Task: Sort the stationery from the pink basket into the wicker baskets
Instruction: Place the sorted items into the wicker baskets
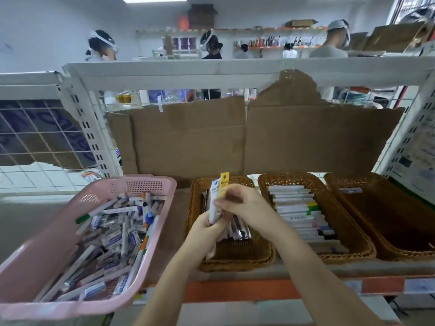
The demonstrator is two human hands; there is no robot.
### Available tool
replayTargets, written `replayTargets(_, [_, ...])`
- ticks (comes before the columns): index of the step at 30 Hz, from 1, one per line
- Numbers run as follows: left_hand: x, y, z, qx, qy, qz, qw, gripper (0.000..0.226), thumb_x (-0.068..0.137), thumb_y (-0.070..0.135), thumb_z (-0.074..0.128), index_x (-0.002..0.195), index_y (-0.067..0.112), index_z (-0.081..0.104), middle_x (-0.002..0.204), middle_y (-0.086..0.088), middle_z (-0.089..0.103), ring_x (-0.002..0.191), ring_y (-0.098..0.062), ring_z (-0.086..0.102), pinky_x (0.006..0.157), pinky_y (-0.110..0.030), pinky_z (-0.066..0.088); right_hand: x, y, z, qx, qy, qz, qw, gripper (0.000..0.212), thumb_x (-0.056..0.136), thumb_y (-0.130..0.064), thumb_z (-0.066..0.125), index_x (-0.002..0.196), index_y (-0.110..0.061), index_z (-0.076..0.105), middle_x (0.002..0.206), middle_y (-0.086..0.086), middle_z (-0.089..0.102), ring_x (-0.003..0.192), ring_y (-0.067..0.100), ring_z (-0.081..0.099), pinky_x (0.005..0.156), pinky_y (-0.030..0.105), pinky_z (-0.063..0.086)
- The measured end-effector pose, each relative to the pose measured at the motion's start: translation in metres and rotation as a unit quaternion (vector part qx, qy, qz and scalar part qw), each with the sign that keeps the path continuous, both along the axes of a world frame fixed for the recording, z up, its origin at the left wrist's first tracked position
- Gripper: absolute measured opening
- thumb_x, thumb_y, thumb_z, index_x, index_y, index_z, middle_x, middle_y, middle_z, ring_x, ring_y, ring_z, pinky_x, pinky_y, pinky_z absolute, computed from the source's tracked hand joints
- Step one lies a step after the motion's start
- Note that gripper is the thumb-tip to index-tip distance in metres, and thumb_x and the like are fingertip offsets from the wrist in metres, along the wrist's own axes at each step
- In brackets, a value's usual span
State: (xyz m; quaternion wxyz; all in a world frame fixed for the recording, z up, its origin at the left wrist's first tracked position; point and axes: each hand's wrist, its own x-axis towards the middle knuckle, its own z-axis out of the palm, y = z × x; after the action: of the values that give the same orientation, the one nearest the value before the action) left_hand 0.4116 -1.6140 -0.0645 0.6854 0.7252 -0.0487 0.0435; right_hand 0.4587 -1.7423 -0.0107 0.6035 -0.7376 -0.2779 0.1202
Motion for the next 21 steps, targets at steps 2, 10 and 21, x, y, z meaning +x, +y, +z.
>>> replayTargets(2, [0.002, 0.001, -0.002, 0.005, 0.006, 0.005, 1.0, 0.032, 0.088, 0.042, 0.055, 0.057, 0.037, 0.055, 0.048, 0.013, 0.044, 0.044, -0.003, 0.036, 0.048, -0.017, 0.032, 0.002, 0.002, -0.002, 0.031, 0.035, 0.008, 0.999, 0.009, 0.086, -0.019, 0.068, 0.093, -0.023, 0.067, 0.098, -0.004, 0.071, 0.089, 0.011, 0.068, 0.076, 0.023, 0.054])
replayTargets(10, [0.0, 0.001, -0.003, -0.004, -0.028, 0.028, 0.999, 0.036, 0.091, 0.041, 0.049, 0.078, 0.008, 0.056, 0.055, 0.004, 0.057, 0.05, -0.007, 0.05, 0.053, -0.015, 0.041, 0.01, 0.001, -0.007, 0.086, 0.068, -0.024, 0.994, 0.007, 0.087, -0.012, 0.067, 0.084, -0.017, 0.07, 0.078, -0.006, 0.072, 0.07, 0.009, 0.065, 0.065, 0.016, 0.049])
replayTargets(21, [0.006, -0.002, -0.011, -0.032, -0.019, 0.05, 0.998, 0.039, 0.086, 0.048, 0.046, 0.084, 0.017, 0.069, 0.075, -0.008, 0.072, 0.069, -0.022, 0.07, 0.069, -0.036, 0.057, 0.012, 0.002, -0.011, 0.055, 0.03, -0.106, 0.992, 0.006, 0.085, -0.019, 0.069, 0.087, -0.025, 0.071, 0.089, -0.009, 0.074, 0.084, 0.004, 0.069, 0.073, 0.016, 0.052])
